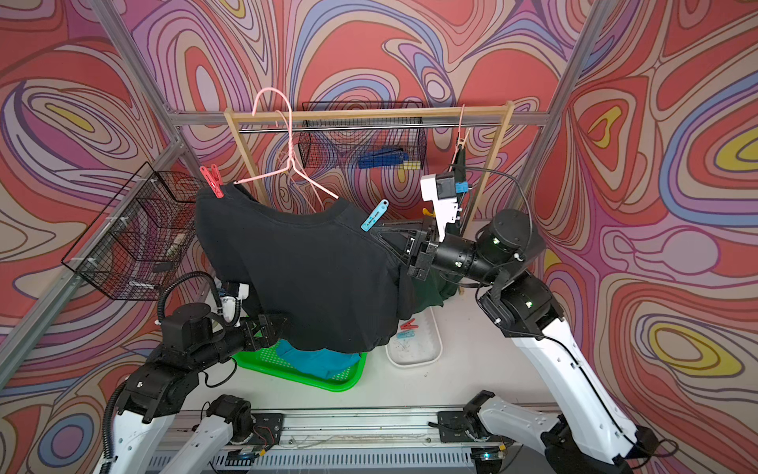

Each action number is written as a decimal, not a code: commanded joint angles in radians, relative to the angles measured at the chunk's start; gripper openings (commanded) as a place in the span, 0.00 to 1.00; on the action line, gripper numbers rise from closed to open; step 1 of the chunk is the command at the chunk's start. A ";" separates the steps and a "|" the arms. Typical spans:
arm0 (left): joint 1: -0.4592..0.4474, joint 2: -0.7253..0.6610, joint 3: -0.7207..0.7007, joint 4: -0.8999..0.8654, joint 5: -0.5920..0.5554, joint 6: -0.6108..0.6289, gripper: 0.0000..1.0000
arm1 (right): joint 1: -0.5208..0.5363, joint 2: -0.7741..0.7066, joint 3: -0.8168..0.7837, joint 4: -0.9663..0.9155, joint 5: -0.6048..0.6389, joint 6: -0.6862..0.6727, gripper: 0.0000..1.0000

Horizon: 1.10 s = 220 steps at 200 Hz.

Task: Remove the clothespins securing t-shirts to the hanger
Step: Pick up the hanger from the clothes rail.

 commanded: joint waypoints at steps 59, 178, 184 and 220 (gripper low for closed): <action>0.006 -0.097 -0.033 -0.081 -0.013 -0.076 1.00 | 0.031 -0.008 -0.116 0.182 -0.043 0.028 0.00; 0.006 -0.108 0.048 -0.132 -0.035 -0.083 1.00 | 0.215 0.065 -0.277 0.221 0.051 -0.130 0.00; 0.006 -0.099 0.054 -0.129 -0.033 -0.081 1.00 | 0.214 0.066 -0.283 0.225 0.045 -0.132 0.00; 0.006 -0.037 0.104 -0.120 -0.037 -0.067 1.00 | 0.215 0.075 -0.321 0.230 0.027 -0.147 0.00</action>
